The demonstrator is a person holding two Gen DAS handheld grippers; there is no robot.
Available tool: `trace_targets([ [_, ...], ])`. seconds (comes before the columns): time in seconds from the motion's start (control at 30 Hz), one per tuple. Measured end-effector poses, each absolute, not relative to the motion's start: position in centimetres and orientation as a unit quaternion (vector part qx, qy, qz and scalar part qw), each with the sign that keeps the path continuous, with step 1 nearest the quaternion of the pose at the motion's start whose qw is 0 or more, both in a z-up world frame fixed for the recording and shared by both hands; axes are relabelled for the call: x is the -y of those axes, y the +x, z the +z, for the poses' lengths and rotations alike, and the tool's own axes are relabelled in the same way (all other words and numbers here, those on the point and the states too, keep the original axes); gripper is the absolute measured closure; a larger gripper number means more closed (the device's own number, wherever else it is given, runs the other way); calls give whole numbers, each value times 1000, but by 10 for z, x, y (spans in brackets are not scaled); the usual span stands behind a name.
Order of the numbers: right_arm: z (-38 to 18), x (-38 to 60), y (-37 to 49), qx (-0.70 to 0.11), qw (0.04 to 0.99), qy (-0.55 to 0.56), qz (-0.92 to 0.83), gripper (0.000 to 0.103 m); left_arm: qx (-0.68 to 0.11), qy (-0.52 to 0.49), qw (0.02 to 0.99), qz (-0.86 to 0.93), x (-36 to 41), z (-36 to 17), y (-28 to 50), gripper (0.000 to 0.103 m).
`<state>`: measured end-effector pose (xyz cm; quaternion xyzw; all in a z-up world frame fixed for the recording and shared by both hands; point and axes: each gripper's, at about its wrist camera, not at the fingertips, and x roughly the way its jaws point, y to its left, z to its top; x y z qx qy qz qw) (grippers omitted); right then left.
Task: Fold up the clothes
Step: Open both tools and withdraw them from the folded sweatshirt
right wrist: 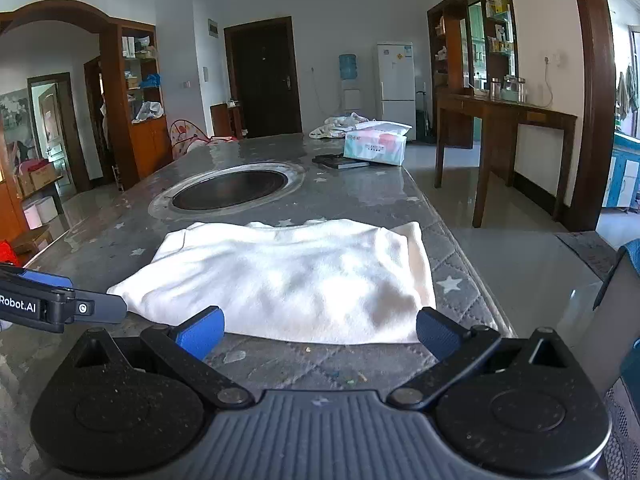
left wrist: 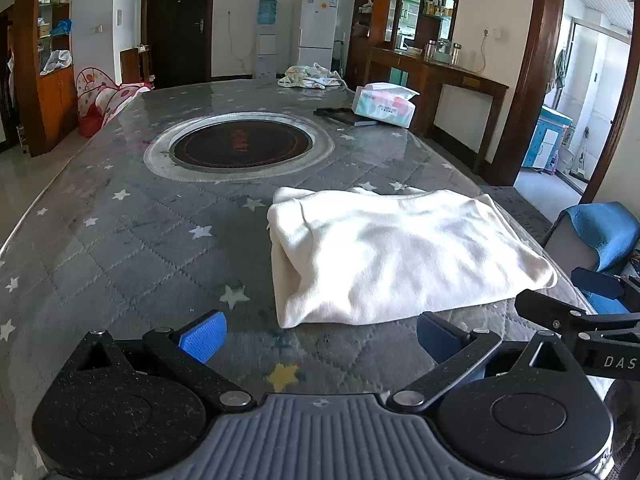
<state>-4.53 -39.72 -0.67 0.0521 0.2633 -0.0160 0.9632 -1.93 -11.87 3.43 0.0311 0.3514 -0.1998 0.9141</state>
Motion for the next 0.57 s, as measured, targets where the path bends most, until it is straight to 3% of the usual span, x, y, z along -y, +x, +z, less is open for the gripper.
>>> trace_targets([
  [0.57,-9,391,-61,-273,959,75,-22,0,-346,33,916,-199,116,31,-36,0],
])
